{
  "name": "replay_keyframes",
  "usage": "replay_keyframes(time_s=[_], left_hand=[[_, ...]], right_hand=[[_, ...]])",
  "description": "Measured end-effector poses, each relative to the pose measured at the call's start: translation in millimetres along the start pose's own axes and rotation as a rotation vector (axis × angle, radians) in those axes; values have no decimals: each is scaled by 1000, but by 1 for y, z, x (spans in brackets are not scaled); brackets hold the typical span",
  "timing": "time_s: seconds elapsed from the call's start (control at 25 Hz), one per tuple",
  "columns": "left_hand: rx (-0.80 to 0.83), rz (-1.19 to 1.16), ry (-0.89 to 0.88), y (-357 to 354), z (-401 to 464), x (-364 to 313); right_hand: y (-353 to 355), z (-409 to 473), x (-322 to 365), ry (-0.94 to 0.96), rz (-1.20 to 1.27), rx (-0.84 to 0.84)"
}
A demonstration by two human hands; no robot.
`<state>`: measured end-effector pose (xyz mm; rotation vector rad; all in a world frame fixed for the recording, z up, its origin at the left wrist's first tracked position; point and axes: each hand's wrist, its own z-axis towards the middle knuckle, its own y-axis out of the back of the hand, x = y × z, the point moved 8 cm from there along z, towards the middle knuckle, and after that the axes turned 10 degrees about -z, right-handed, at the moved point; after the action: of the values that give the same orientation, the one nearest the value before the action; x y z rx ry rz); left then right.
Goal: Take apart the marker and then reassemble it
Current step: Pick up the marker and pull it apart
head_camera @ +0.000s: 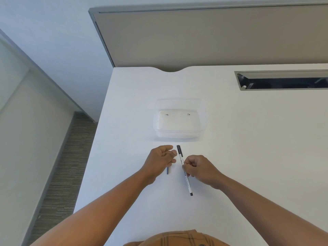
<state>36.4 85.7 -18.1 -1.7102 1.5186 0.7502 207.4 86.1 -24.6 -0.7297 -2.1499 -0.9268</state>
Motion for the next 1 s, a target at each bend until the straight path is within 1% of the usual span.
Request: replay_keyframes(time_s=[0.12, 0.24, 0.4, 0.52, 0.6, 0.8, 1.0], left_hand=[[29, -57, -7, -5, 1, -3], [31, -111, -13, -5, 1, -4], [-46, -200, 20, 5, 2, -1], [-96, -259, 49, 14, 0, 6], [-78, -262, 71, 17, -2, 11], [3, -206, 98, 19, -6, 16], [60, -143, 97, 16, -9, 20]], right_hand=[[-3, -2, 6, 47, -15, 39], [-3, -3, 7, 55, 23, 60], [4, -2, 2, 18, 122, 71], [17, 0, -3, -32, 265, 26], [24, 1, -6, -63, 357, 15], [27, 0, -18, -127, 546, 76], [28, -1, -20, -188, 706, 15]])
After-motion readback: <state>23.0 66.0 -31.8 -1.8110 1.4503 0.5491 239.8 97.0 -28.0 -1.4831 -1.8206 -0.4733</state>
